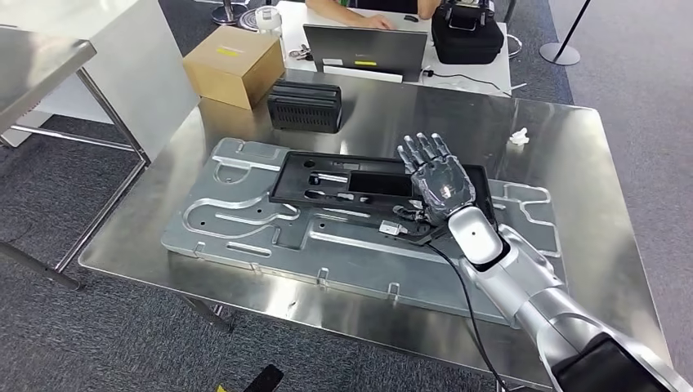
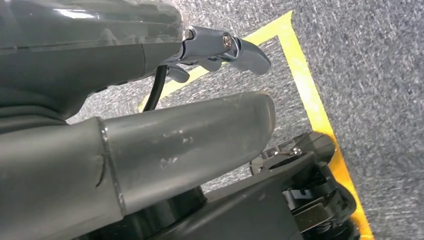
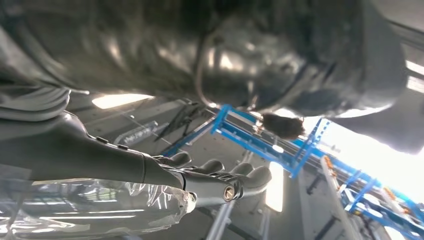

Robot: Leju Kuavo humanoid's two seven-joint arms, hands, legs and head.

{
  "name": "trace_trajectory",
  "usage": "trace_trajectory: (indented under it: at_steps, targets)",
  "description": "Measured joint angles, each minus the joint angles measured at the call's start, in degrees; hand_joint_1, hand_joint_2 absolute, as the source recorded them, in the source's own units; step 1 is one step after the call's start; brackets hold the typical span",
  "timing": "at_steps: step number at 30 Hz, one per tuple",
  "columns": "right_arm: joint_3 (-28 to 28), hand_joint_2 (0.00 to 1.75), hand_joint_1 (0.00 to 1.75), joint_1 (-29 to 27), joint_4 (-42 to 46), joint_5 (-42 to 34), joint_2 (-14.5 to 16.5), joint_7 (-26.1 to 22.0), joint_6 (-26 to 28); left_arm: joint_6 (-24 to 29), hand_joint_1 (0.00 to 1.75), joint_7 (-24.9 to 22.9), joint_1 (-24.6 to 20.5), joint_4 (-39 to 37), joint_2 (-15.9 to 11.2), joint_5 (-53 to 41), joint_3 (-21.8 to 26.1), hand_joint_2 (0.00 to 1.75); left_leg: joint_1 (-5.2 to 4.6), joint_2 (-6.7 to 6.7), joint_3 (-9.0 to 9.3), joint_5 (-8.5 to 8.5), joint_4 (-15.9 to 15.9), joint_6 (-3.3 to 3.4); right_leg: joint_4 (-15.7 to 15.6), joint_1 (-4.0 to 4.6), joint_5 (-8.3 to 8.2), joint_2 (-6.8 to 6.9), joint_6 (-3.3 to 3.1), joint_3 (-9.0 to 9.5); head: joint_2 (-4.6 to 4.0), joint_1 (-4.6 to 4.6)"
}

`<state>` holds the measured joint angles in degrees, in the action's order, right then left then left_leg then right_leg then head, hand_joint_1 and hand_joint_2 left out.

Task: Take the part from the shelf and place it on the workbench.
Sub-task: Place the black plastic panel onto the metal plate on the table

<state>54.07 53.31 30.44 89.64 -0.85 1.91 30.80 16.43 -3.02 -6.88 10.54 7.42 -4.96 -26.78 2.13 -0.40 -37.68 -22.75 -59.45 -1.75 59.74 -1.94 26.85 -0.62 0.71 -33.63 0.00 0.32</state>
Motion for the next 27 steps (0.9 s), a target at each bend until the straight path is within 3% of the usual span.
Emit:
trace_trajectory:
  at_steps: [2,4,5,6,7,10,12,14,15,17,19,20,21,22,24,25,27]
  targets:
    - [0.0,0.00,0.00,0.0,0.0,0.0,0.1,0.0,-0.1,0.0,0.00,0.0,0.0,0.0,0.0,0.0,0.0,0.00,0.06,0.10,-1.71,-3.99,-4.4,-0.09,-0.2,0.13,-0.91,0.10,-1.14,-0.81,0.00,-0.04]
    - [0.0,0.00,0.00,0.0,-0.1,0.0,0.1,0.0,-0.1,0.0,0.00,0.0,0.0,0.0,0.0,-0.2,0.0,0.00,-0.13,0.16,-3.93,-8.82,-11.8,0.06,-0.2,0.68,-1.74,0.17,-1.76,-1.89,0.00,-0.04]
    - [0.0,0.00,0.00,-0.1,-0.1,0.0,0.1,0.0,-0.1,0.0,0.00,0.1,0.0,0.0,0.0,-0.2,0.0,0.00,-0.26,0.16,-4.37,-9.97,-14.5,0.20,-0.2,0.98,-2.14,0.21,-1.91,-2.47,0.00,-0.04]
    - [0.0,0.00,0.00,-0.1,-0.2,0.0,0.1,0.0,-0.2,0.0,0.00,0.1,0.0,0.0,0.0,-0.3,0.0,0.00,-0.42,0.16,-3.86,-9.99,-15.3,0.44,-0.1,1.28,-2.54,0.25,-2.01,-3.04,0.00,-0.04]
    - [0.0,0.00,0.00,-0.1,-0.3,0.0,0.1,0.0,-0.2,0.0,0.00,0.2,0.0,0.0,0.0,-0.3,0.0,0.00,-0.62,0.16,-2.27,-9.07,-14.0,0.81,0.0,1.55,-2.92,0.26,-2.06,-3.57,0.00,-0.04]
    - [0.0,0.00,0.00,-0.1,-0.4,-0.1,0.0,0.0,-0.2,0.1,0.00,0.3,-0.1,0.0,-0.1,-0.4,0.0,0.00,-1.47,0.17,5.37,-6.51,-3.3,2.42,0.2,2.04,-3.93,0.28,-1.84,-4.62,0.00,0.01]
    - [-0.1,0.00,0.00,-0.1,-0.4,-0.1,-0.1,0.0,-0.2,0.2,0.00,0.4,-0.1,0.0,0.0,-0.4,0.0,0.00,-1.96,0.14,7.42,-6.45,0.4,2.87,0.0,1.97,-4.63,0.35,-1.26,-4.82,0.00,0.01]
    - [-0.1,0.00,0.00,-0.2,-0.5,-0.2,-0.2,0.0,-0.2,0.2,0.00,0.6,-0.1,0.0,0.0,-0.4,0.1,0.00,-1.96,0.18,7.25,-5.46,1.1,3.12,-0.3,1.85,-5.24,0.34,-0.56,-4.91,0.00,0.00]
    - [-0.1,0.00,0.00,-0.2,-0.5,-0.2,-0.3,0.0,-0.2,0.2,0.00,0.6,0.0,0.0,0.0,-0.4,0.1,0.00,-1.82,0.29,7.02,-4.85,1.5,3.44,0.0,1.82,-4.77,0.33,-0.24,-5.17,0.00,0.03]
    - [-0.1,0.00,0.00,-0.2,-0.6,-0.2,-0.7,0.0,-0.2,0.2,0.00,0.7,0.0,0.0,0.1,-0.5,0.1,0.00,-1.47,0.57,6.12,-3.36,2.2,4.16,3.2,1.68,-0.89,0.33,0.30,-6.44,0.00,0.14]
    - [-0.2,0.00,0.00,-0.3,-0.7,-0.2,-0.8,0.0,-0.2,0.2,0.00,0.7,0.0,0.0,0.1,-0.5,0.1,0.00,-1.49,0.72,4.74,-2.22,2.2,4.40,10.1,1.32,4.40,0.35,0.85,-8.33,0.00,0.21]
    - [-0.2,0.00,0.00,-0.4,-0.8,-0.2,-0.8,0.1,-0.2,0.2,0.00,0.7,0.1,0.0,0.2,-0.6,0.1,0.00,-1.46,0.77,3.99,-1.72,2.1,4.32,13.3,1.12,5.73,0.36,1.14,-8.90,0.00,0.22]
    - [-0.2,0.00,0.00,-0.5,-0.8,-0.2,-0.8,0.1,-0.2,0.2,0.00,0.7,0.1,0.0,0.2,-0.6,0.1,0.00,-1.41,0.81,3.26,-1.28,2.0,4.21,15.0,0.89,5.79,0.37,1.40,-8.76,0.00,0.21]
    - [-0.2,0.00,0.00,-0.5,-0.9,-0.2,-0.9,0.1,-0.2,0.2,0.00,0.7,0.1,0.0,0.2,-0.7,0.1,0.00,-1.32,0.84,2.50,-0.88,1.7,4.03,14.6,0.65,4.77,0.40,1.64,-7.57,0.00,0.21]
    - [-0.2,0.00,0.00,-0.5,-0.9,-0.2,-0.9,0.1,-0.2,0.2,0.00,0.7,0.2,0.0,0.2,-0.7,0.1,0.00,-1.08,0.84,1.13,-0.32,0.9,3.49,8.5,0.17,2.30,0.48,2.07,-2.73,0.00,0.22]
    - [-0.2,0.00,0.00,-0.5,-0.9,-0.2,-0.9,0.1,-0.2,0.2,0.00,0.7,0.2,0.0,0.2,-0.7,0.1,0.00,-1.03,0.83,0.52,-0.08,0.5,3.12,4.7,0.20,2.00,0.44,2.10,-0.18,0.00,0.21]
    - [-0.3,0.00,0.00,-0.5,-0.9,-0.2,-0.9,0.1,-0.2,0.3,0.00,0.7,0.1,0.0,0.2,-0.7,0.1,0.00,-1.09,0.80,-0.17,0.55,0.1,2.27,0.4,0.46,2.54,0.29,1.56,2.22,0.00,0.14]
